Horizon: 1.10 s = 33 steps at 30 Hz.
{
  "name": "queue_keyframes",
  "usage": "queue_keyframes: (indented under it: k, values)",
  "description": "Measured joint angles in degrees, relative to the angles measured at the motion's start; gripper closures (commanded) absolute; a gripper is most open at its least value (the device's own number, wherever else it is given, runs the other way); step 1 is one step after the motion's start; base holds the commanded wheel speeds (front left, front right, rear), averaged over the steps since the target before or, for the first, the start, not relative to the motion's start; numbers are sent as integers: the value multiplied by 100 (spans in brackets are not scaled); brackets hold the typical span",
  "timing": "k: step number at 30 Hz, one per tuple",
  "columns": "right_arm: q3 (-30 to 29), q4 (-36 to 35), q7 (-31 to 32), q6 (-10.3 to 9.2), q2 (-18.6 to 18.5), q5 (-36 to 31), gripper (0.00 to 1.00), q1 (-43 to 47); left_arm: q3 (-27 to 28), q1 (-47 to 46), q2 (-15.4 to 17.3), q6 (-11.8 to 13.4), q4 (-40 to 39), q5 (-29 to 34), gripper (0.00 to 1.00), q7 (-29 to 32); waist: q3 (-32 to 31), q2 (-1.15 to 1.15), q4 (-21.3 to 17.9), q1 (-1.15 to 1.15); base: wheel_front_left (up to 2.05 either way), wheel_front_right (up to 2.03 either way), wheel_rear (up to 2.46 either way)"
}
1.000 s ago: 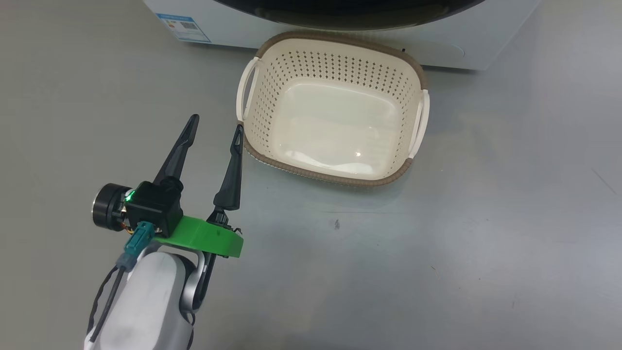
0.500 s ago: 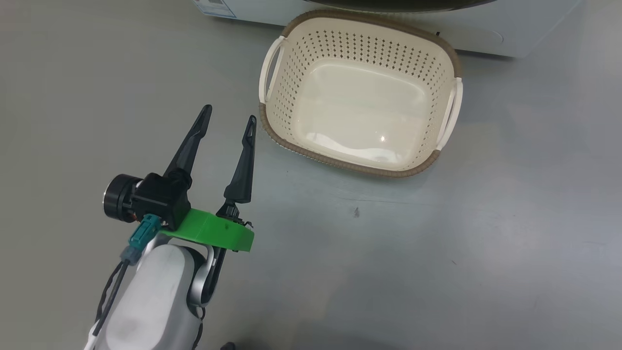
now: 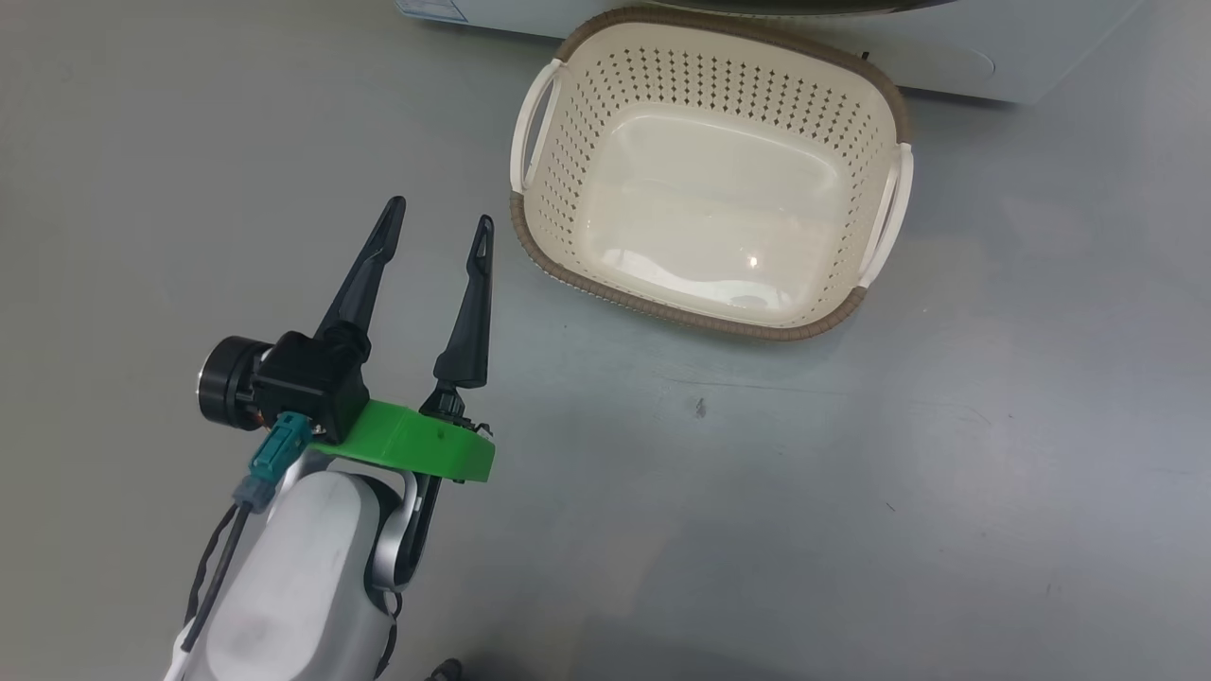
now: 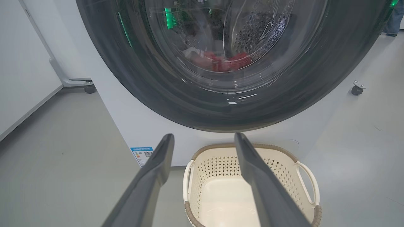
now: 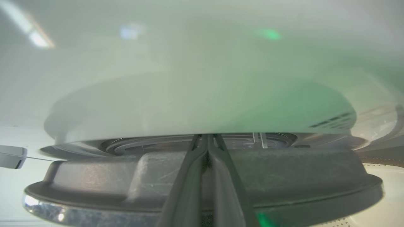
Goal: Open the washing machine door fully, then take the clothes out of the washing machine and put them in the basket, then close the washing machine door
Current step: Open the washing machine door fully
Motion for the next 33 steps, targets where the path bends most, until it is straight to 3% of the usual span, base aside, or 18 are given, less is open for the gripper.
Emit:
queue_keyframes:
  k: [17, 33]
  values:
    - [108, 191, 511, 23, -58, 130, 100, -53, -15, -80, -3, 60, -12, -5, 0, 0, -42, 0, -70, 0, 0, 0, 0]
    - [174, 342, 881, 334, 45, 366, 100, 319, 31, -73, -4, 107, 58, 5, 0, 0, -320, 0, -241, 0, 0, 0, 0]
